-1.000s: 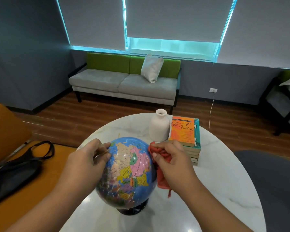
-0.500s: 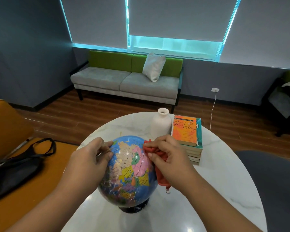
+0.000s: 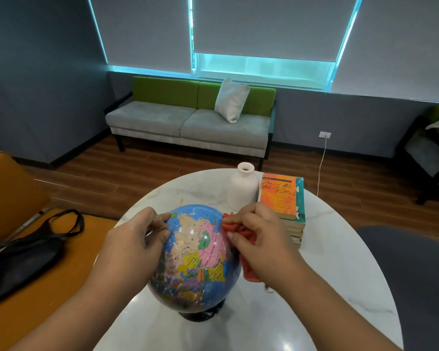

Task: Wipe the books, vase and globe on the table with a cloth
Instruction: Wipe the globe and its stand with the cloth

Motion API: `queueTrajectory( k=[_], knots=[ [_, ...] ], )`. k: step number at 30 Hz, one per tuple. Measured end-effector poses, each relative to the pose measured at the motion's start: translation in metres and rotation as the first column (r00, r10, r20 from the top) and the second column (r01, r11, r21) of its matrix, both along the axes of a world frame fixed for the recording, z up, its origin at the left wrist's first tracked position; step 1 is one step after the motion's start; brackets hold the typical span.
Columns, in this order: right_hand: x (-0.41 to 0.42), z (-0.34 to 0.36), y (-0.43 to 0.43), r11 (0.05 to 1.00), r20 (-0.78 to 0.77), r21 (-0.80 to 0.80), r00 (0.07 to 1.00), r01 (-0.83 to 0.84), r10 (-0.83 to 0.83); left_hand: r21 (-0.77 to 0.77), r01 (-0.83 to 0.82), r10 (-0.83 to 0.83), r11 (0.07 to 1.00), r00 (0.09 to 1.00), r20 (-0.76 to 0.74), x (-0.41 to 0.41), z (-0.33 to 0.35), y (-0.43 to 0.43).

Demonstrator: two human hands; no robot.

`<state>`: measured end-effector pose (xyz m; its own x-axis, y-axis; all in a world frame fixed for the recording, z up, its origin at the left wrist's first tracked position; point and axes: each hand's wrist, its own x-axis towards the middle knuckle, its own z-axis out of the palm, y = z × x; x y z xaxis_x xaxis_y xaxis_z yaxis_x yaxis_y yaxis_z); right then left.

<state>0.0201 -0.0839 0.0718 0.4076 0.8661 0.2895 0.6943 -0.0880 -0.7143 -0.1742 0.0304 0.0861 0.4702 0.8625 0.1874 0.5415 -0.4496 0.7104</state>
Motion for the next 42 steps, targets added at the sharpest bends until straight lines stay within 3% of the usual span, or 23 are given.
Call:
queueTrajectory(
  k=[3, 9, 14, 19, 24, 28, 30, 32, 35, 37, 40, 42],
  knots=[
    [-0.009, -0.011, -0.008, 0.997, -0.017, 0.059, 0.998, -0.059, 0.060, 0.007, 0.013, -0.013, 1.000, 1.000, -0.004, 0.000, -0.001, 0.002],
    [0.002, -0.013, -0.014, 0.998, -0.157, 0.022, 0.986, 0.066, -0.061, 0.015, 0.014, -0.014, 1.000, 1.000, -0.017, 0.001, -0.001, 0.003],
    [-0.020, -0.028, -0.023, 0.988, -0.097, 0.145, 0.994, -0.044, 0.059, 0.020, 0.008, -0.007, 1.000, 0.999, -0.032, 0.000, 0.001, 0.004],
    [-0.008, -0.034, -0.025, 0.985, -0.175, 0.122, 0.980, 0.121, -0.099, 0.017, 0.002, -0.001, 1.000, 0.999, -0.033, 0.002, 0.004, 0.003],
    [-0.020, -0.026, -0.024, 0.989, -0.028, 0.140, 0.998, -0.055, 0.060, 0.003, 0.004, -0.004, 1.000, 0.999, -0.036, 0.002, 0.007, 0.002],
    [-0.002, -0.019, -0.011, 0.993, -0.138, 0.057, 0.986, 0.104, -0.095, -0.011, -0.006, 0.006, 1.000, 0.999, -0.034, 0.002, 0.008, 0.001],
    [0.000, -0.001, -0.002, 0.990, -0.104, 0.075, 0.988, 0.119, -0.111, -0.008, -0.007, 0.007, 1.000, 0.999, -0.035, 0.004, 0.008, -0.003],
    [-0.009, 0.023, 0.007, 0.994, 0.017, 0.113, 1.000, 0.014, -0.016, -0.002, -0.011, 0.011, 1.000, 1.000, -0.028, 0.003, 0.008, -0.003],
    [-0.025, 0.038, 0.017, 0.971, 0.224, -0.097, 0.946, -0.218, 0.235, -0.014, -0.013, 0.013, 1.000, 1.000, -0.027, 0.001, 0.005, -0.001],
    [-0.027, 0.034, 0.023, 0.953, 0.260, -0.175, 0.921, -0.249, 0.288, -0.029, -0.021, 0.021, 0.999, 1.000, -0.019, -0.001, 0.005, 0.001],
    [-0.014, 0.028, 0.031, 0.981, 0.098, -0.075, 0.978, -0.177, 0.184, -0.036, -0.033, 0.032, 0.999, 0.999, -0.024, -0.001, 0.004, 0.001],
    [-0.002, 0.027, 0.035, 0.993, 0.015, -0.098, 0.997, -0.072, 0.074, -0.038, -0.040, 0.040, 0.998, 0.999, -0.022, 0.000, 0.003, 0.002]
  ],
)
